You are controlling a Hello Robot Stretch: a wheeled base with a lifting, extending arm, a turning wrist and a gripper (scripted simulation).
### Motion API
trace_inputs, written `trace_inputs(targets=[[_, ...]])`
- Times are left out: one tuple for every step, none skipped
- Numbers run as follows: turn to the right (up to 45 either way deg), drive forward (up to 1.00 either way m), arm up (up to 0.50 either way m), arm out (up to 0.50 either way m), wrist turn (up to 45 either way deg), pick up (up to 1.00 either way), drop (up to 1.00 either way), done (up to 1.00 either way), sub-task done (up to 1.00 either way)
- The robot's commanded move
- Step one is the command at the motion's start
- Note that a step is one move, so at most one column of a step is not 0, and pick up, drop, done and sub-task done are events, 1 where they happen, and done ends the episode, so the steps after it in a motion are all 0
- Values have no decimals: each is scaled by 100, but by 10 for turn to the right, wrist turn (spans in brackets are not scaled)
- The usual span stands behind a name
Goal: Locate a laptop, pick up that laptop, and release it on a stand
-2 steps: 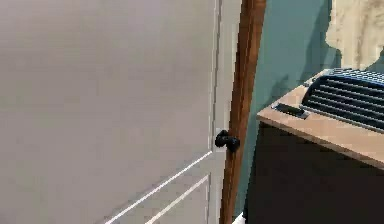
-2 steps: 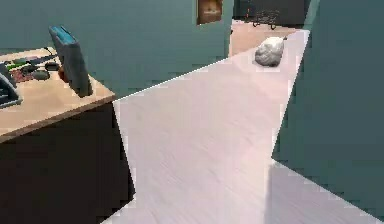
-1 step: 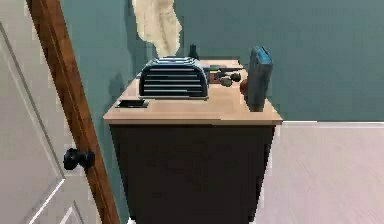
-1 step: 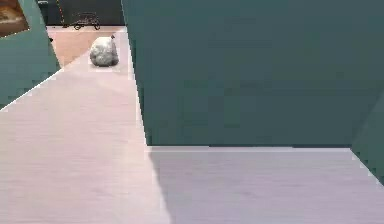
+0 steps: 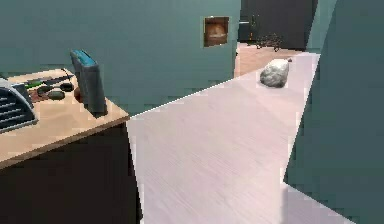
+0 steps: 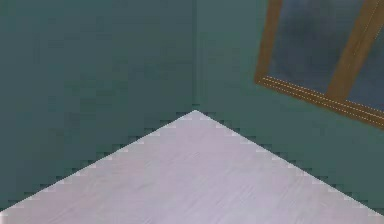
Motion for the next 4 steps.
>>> trace_inputs(targets=[[120, 0, 0, 0, 0, 0, 0, 0, 0], [0, 100, 0, 0, 0, 0, 0, 0, 0], [60, 0, 0, 0, 0, 0, 0, 0, 0], [0, 55, 0, 0, 0, 0, 0, 0, 0]])
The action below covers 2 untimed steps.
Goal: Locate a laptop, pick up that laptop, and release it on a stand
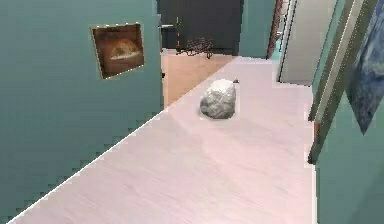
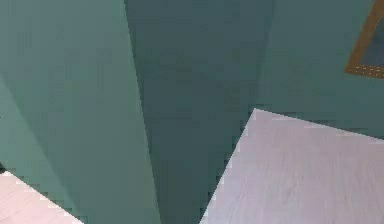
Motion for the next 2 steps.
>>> trace_inputs(targets=[[180, 0, 0, 0, 0, 0, 0, 0, 0], [0, 100, 0, 0, 0, 0, 0, 0, 0]])
